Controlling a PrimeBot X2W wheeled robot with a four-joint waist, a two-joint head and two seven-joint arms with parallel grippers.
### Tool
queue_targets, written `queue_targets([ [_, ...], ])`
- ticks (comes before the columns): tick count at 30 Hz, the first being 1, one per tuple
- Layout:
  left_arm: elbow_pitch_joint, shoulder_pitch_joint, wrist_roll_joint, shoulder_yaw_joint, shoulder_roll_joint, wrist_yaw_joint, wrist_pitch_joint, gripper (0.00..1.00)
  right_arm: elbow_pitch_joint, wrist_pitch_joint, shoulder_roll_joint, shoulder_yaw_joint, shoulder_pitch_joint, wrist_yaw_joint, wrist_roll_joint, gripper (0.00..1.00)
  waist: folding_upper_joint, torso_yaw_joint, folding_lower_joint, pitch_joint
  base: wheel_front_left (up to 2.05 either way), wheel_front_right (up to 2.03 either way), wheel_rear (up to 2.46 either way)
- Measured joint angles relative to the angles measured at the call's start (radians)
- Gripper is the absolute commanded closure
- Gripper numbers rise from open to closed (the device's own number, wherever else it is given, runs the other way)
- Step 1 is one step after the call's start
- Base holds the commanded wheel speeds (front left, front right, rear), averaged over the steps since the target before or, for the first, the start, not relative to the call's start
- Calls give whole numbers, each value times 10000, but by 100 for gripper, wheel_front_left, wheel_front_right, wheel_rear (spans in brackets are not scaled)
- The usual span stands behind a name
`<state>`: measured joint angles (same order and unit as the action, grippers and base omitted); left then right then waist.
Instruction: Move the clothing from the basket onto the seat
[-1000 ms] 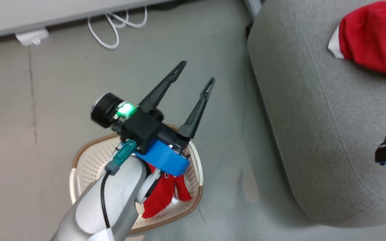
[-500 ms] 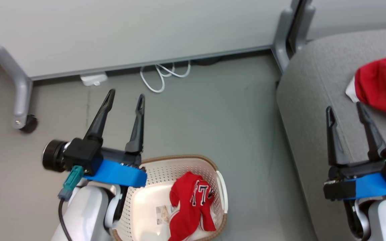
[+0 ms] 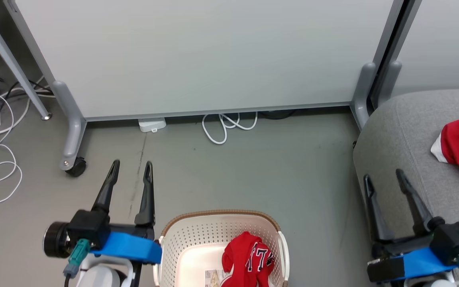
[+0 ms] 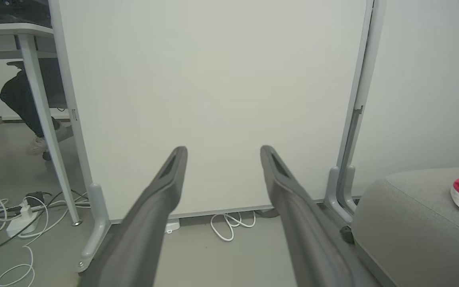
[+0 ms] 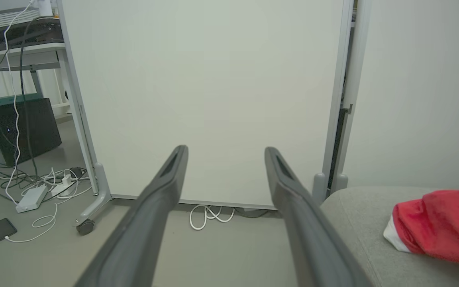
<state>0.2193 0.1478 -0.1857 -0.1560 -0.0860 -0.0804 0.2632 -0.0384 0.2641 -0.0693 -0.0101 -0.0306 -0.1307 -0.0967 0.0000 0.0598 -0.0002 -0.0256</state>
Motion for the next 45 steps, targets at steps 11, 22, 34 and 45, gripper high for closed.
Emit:
queue_targets([
  [11, 251, -850, 351, 464, 228, -268, -2, 0, -748, 0, 146, 167, 551, 0, -161, 0, 0, -24, 1, 200, 0, 0, 0],
  [22, 437, -900, 497, 529, 297, -410, -2, 0, -953, 0, 167, 265, 584, 0, -242, 0, 0, -128, 2, 195, 0, 0, 0],
  [34, 867, -181, 644, 157, 286, -453, -2, 0, -815, 0, 178, 403, 354, 0, -276, 0, 0, -351, 2, -150, 0, 0, 0],
  [45, 2418, 1995, 280, -1087, -420, -483, 0, 0, -313, 0, 180, 516, -1077, 0, -472, 0, 0, -1037, 3, -1607, 0, 0, 0],
])
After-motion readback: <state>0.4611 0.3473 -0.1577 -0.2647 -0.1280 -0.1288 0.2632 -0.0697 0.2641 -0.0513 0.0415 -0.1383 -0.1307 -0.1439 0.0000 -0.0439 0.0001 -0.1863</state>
